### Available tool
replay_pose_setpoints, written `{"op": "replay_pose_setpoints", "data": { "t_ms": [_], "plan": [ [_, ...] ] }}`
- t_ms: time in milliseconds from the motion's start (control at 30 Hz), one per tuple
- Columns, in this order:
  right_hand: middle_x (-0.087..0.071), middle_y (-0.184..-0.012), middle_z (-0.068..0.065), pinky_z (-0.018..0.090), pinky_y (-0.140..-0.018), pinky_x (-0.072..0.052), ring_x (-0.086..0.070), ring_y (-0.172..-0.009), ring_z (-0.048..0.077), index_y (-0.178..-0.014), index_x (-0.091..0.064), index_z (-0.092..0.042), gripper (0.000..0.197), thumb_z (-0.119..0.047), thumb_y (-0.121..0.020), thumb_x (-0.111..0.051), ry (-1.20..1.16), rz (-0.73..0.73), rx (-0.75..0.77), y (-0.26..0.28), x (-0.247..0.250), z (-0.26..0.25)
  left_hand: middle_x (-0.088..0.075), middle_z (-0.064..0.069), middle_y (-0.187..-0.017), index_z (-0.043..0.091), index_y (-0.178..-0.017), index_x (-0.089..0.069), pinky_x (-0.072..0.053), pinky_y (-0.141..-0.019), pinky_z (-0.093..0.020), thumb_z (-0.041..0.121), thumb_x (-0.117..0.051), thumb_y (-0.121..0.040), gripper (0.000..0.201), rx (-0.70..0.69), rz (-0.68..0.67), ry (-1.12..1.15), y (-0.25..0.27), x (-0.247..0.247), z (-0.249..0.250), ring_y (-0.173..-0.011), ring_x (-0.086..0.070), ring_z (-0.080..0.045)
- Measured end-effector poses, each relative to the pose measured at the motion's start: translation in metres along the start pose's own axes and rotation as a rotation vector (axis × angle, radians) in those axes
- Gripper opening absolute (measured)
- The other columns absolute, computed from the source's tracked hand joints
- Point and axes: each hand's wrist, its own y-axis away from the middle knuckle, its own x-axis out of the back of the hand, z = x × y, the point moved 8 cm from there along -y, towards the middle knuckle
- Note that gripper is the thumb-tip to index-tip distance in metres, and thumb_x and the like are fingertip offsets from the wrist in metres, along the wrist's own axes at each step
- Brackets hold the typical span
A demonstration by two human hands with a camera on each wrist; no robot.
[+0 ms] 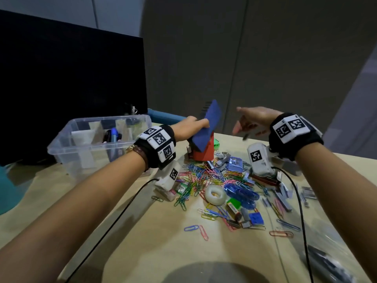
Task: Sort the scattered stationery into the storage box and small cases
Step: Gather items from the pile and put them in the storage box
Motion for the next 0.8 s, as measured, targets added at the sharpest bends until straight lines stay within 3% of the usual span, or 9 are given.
{"op": "replay_pose_setpoints", "data": {
  "t_ms": [67,100,167,233,333,467,633,700,800],
  "plan": [
    [-0.065,-0.117,0.011,0.005,-0.035,-0.033,-0.050,-0.122,0.035,-0.119,-0.063,0.009,0.052,-0.026,-0.106,-0.025,0.089,0.005,0.019,0.001,0.001,0.000,-0.049,-0.005,-0.069,0.010,-0.078,-0.050,-0.032,-0.053,-0.027,0.046,-0.059,-0.073,0.038,0.032,-0.010,0.042,-0.001,0.000,-0.008,-0.054,-0.045,-0.018],
    [-0.066,-0.122,0.007,0.003,-0.036,-0.032,-0.050,-0.125,0.030,-0.122,-0.063,0.006,0.047,-0.024,-0.105,-0.031,0.094,0.041,0.053,-0.001,0.004,-0.003,-0.056,-0.007,-0.077,0.006,-0.088,-0.053,-0.037,-0.053,-0.024,0.046,-0.062,-0.075,0.043,0.039,-0.007,0.047,-0.003,0.000,-0.011,-0.058,-0.052,-0.017],
    [-0.068,-0.119,0.004,0.006,-0.058,-0.041,-0.059,-0.111,0.021,-0.117,-0.069,-0.004,0.044,-0.034,-0.103,-0.039,0.033,0.107,0.149,-0.005,0.008,-0.015,-0.061,-0.007,-0.084,0.004,-0.093,-0.055,-0.042,-0.051,-0.018,0.043,-0.067,-0.080,0.042,0.043,0.015,0.061,-0.004,0.005,-0.013,-0.062,-0.058,-0.014],
    [-0.068,-0.104,0.002,0.024,-0.074,-0.043,-0.061,-0.094,0.016,-0.111,-0.069,-0.014,0.049,-0.053,-0.097,-0.044,-0.086,0.122,0.229,-0.009,0.006,-0.030,-0.059,-0.006,-0.077,0.010,-0.082,-0.053,-0.041,-0.048,-0.012,0.032,-0.066,-0.090,0.028,0.019,0.072,0.042,0.001,0.015,-0.005,-0.061,-0.060,-0.008],
    [-0.066,-0.088,0.000,0.025,-0.062,-0.046,-0.062,-0.073,0.011,-0.113,-0.063,-0.018,0.051,-0.061,-0.092,-0.046,-0.172,0.108,0.366,-0.005,-0.003,-0.066,-0.065,-0.016,-0.083,0.002,-0.089,-0.062,-0.045,-0.063,-0.032,0.056,-0.066,-0.076,0.055,-0.065,0.189,0.005,0.003,0.042,0.013,-0.075,-0.066,-0.025],
    [-0.063,-0.097,0.000,0.023,-0.062,-0.047,-0.058,-0.080,0.008,-0.118,-0.060,-0.025,0.041,-0.054,-0.099,-0.039,-0.364,0.126,0.499,-0.008,-0.005,-0.110,-0.070,-0.012,-0.106,0.003,-0.110,-0.065,-0.054,-0.086,-0.047,0.071,-0.060,-0.053,0.089,-0.083,0.349,0.047,0.003,0.107,0.018,-0.095,-0.067,-0.028],
    [-0.058,-0.095,-0.001,0.017,-0.051,-0.043,-0.051,-0.070,0.005,-0.132,-0.054,-0.019,0.032,-0.016,-0.103,-0.040,-0.380,0.095,0.596,-0.030,-0.033,-0.154,-0.066,-0.018,-0.096,0.003,-0.099,-0.063,-0.055,-0.070,-0.035,0.028,-0.055,-0.095,0.027,-0.006,0.343,0.197,0.026,0.158,0.009,-0.073,-0.066,-0.024],
    [-0.059,-0.087,-0.002,0.016,-0.048,-0.042,-0.052,-0.068,0.006,-0.130,-0.057,-0.013,0.037,-0.004,-0.097,-0.042,-0.245,0.058,0.565,-0.046,-0.053,-0.166,-0.064,-0.007,-0.086,0.008,-0.098,-0.061,-0.056,-0.054,-0.027,0.028,-0.052,-0.098,0.022,0.025,0.430,0.274,0.036,0.181,-0.009,-0.063,-0.065,-0.013],
    [-0.065,-0.091,-0.004,0.018,-0.059,-0.046,-0.058,-0.087,0.011,-0.117,-0.068,-0.013,0.026,-0.012,-0.096,-0.052,0.237,-0.097,0.619,-0.056,-0.098,-0.181,-0.062,-0.007,-0.095,0.007,-0.115,-0.057,-0.057,-0.050,-0.030,0.037,-0.051,-0.098,0.034,0.077,0.469,0.337,0.046,0.203,-0.040,-0.075,-0.063,-0.018]
  ]
}}
